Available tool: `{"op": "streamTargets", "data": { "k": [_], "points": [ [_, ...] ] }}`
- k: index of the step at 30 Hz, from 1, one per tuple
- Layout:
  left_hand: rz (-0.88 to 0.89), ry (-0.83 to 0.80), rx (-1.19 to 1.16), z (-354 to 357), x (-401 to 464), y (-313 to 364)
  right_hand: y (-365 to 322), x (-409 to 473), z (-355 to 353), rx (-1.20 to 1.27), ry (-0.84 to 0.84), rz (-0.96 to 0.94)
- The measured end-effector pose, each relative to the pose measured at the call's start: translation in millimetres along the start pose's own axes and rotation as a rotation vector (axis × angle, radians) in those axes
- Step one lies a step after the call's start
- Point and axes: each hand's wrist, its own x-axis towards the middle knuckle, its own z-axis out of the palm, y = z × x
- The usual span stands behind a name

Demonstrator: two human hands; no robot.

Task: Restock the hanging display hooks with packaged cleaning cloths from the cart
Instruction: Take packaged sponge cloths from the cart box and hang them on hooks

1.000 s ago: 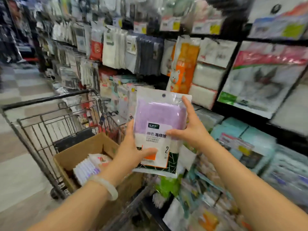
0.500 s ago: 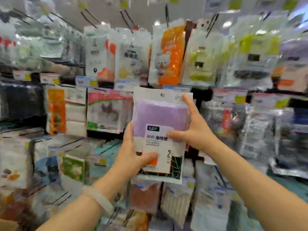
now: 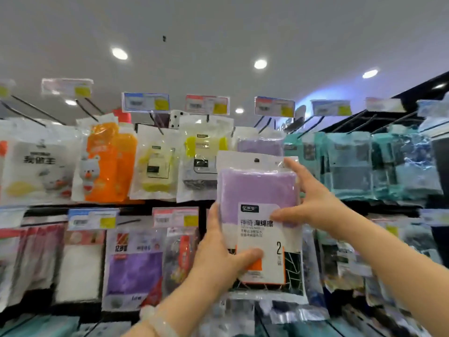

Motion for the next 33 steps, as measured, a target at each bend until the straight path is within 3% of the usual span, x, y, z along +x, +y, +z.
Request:
{"op": "streamTargets", "data": {
  "k": [8, 24, 31, 33],
  "points": [
    [0.037, -0.073, -0.018, 35.3, 106.5, 34.8, 0.4, 76.4, -65.1, 0.017, 0.076, 0.09],
    [0.112, 0.086, 0.018, 55.2, 188.2, 29.1, 24.7, 166.1, -94.4, 0.116, 0.001, 0.043],
    [0.123, 0.217, 0.365, 63.9, 188.7, 20.4, 48.5, 180.4, -81.4, 0.009, 0.002, 0.007],
    [0.13, 0.215, 0.499, 65.1, 191.3, 20.4, 56.6, 184.8, -75.3, -0.149, 0.077, -0.05]
  ]
}}
